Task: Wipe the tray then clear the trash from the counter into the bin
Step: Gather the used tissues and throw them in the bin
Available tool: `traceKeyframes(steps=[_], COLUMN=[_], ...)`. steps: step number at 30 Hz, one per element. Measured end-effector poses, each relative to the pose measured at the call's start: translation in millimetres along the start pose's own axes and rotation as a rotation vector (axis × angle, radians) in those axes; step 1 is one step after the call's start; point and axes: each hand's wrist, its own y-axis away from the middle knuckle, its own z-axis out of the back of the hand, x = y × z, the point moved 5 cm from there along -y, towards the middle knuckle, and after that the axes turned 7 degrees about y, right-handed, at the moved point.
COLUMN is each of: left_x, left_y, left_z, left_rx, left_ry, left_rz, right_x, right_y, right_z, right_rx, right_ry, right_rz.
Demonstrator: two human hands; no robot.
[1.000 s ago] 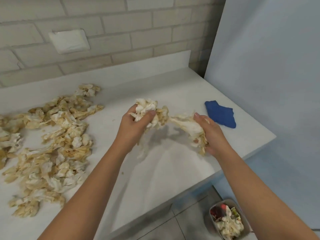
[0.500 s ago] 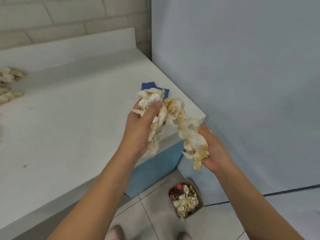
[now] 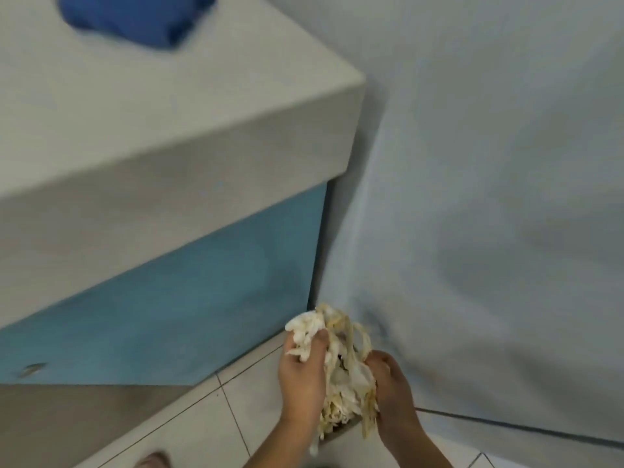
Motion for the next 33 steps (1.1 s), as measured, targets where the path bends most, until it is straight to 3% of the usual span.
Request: traceKeyframes(steps=[5, 9, 13, 15, 18, 22, 28, 31, 33], left_x=[135.5, 229.7, 288.8, 295.7, 289.0, 276.1, 268.7, 290.0, 309.7], left_y=[-50.5, -79.2, -93.5, -93.5, -87.5, -78.8, -51.8, -41.9, -51.8], left_z=[26.1, 51.0, 79.2, 82.4, 82.6, 88.5, 98.3, 90.7, 91.2], left_rx=[-0.036, 0.110, 0.209, 0.281, 0.354, 0.412, 0.127, 0.276, 0.348], left_ry=[-0.184, -0.606, -1.229, -1.461, -1.510, -1.359, -1.072, -1.235, -1.411], left_rz=[-0.071, -0.258, -0.347, -0.354, -0.355, -0.385, -0.270, -0.299, -0.220], right_x=[-105.2, -161.0, -189.4, -201.1, -199.1, -196.2, -215.7, -239.6, -247.2], right_y=[-100.4, -151.7, -169.7, -169.5, -160.9, -148.8, -131.5, -135.9, -142.0], right_z=[-21.5, -34.3, -47.8, -46.9, -34.1, -16.1, -9.8, -19.4, -32.3], right_rx=[-0.023, -0.024, 0.095, 0.188, 0.190, 0.215, 0.180, 0.223, 0.241], right_ry=[0.207, 0.529, 1.101, 1.237, 1.219, 1.136, 1.060, 1.223, 1.333], right_rz=[0.023, 0.170, 0.582, 0.733, 0.809, 0.781, 0.731, 0.584, 0.624])
